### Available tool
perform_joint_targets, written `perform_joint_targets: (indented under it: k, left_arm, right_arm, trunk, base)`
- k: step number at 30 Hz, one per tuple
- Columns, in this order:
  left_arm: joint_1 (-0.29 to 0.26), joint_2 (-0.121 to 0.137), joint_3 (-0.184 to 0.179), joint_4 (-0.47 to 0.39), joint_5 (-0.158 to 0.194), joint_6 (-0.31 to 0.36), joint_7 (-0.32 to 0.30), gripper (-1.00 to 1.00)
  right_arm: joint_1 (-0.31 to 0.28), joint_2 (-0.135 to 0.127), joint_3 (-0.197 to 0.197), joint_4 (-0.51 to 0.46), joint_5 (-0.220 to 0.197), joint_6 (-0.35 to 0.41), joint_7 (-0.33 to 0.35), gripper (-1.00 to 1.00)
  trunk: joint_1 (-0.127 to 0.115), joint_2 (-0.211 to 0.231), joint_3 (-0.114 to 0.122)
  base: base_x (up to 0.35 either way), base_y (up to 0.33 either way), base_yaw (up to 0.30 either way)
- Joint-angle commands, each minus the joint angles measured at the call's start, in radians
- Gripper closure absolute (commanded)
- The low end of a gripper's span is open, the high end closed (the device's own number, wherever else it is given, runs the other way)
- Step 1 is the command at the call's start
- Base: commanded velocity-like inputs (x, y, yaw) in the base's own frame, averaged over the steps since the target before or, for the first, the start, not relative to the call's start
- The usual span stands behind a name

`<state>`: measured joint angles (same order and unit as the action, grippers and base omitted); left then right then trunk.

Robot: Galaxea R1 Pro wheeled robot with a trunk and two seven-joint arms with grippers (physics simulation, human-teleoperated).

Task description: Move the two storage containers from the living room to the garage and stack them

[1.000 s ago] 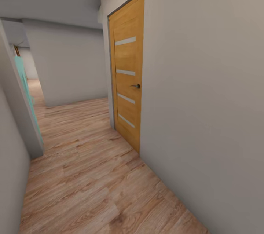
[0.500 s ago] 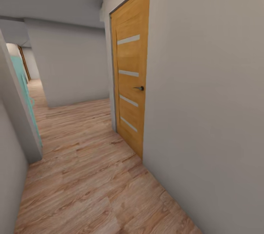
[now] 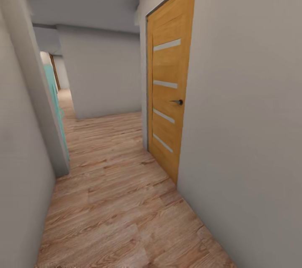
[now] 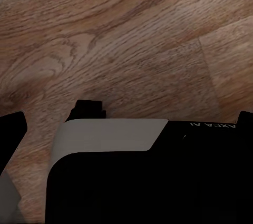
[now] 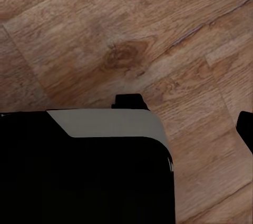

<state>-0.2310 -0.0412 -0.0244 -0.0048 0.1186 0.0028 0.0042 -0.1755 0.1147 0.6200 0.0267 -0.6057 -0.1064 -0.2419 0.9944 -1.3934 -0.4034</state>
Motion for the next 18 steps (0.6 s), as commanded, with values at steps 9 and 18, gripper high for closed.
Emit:
perform_joint_targets:
  k: [9, 18]
  left_arm:
    - [-0.001, 0.0, -0.003, 0.0, 0.01, 0.0, 0.0, -1.0]
    - [-0.001, 0.0, -0.003, 0.0, 0.01, 0.0, 0.0, -1.0]
  right_arm:
    - [-0.001, 0.0, 0.008, 0.003, -0.009, -0.006, 0.0, -1.0]
    - [-0.001, 0.001, 0.008, 0.004, -0.009, -0.006, 0.0, -1.0]
  trunk:
    - [0.0, -0.001, -0.001]
    - [0.0, -0.001, -0.001]
  base:
    - [0.0, 0.0, 0.271]
    - [0.0, 0.0, 0.271]
